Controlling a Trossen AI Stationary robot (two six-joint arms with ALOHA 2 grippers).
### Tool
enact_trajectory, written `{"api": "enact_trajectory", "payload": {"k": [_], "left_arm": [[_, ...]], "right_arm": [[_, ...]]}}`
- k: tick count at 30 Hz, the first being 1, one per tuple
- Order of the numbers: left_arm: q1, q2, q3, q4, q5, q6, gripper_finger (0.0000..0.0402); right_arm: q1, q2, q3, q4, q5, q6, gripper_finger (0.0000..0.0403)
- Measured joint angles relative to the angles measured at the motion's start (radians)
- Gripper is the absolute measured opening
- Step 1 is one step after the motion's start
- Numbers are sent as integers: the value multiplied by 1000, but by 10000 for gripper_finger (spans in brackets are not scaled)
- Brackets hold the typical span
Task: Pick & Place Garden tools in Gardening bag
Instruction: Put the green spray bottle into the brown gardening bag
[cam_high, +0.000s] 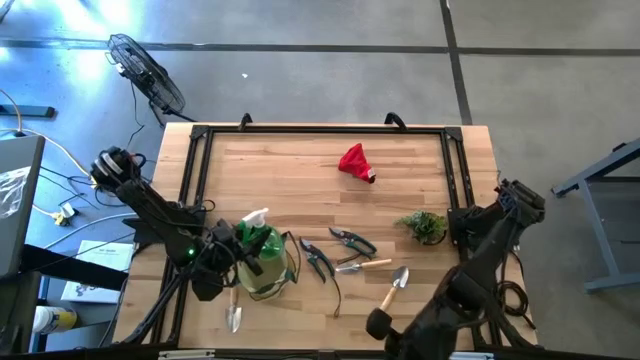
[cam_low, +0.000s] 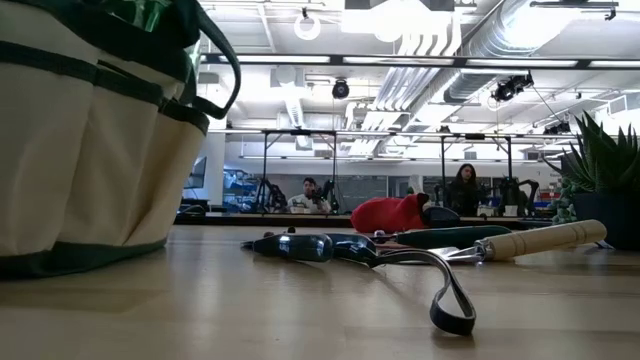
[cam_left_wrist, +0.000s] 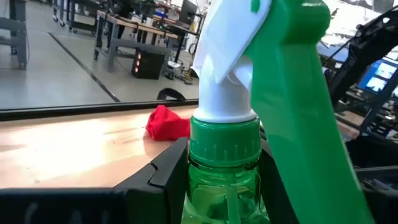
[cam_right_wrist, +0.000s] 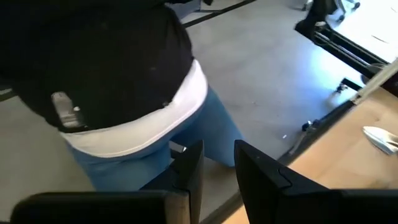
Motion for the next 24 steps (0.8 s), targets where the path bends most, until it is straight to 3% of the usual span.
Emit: {"api": "enact_trajectory", "payload": {"k": [9,24], "left_arm": [[-8,1,0,18,48,75,149],[-130,-4,0,-7,-22,124,149]], "right_arm": [[17,0,0,-15,73,13,80],[-42,0,0,-18,36,14,80]]}}
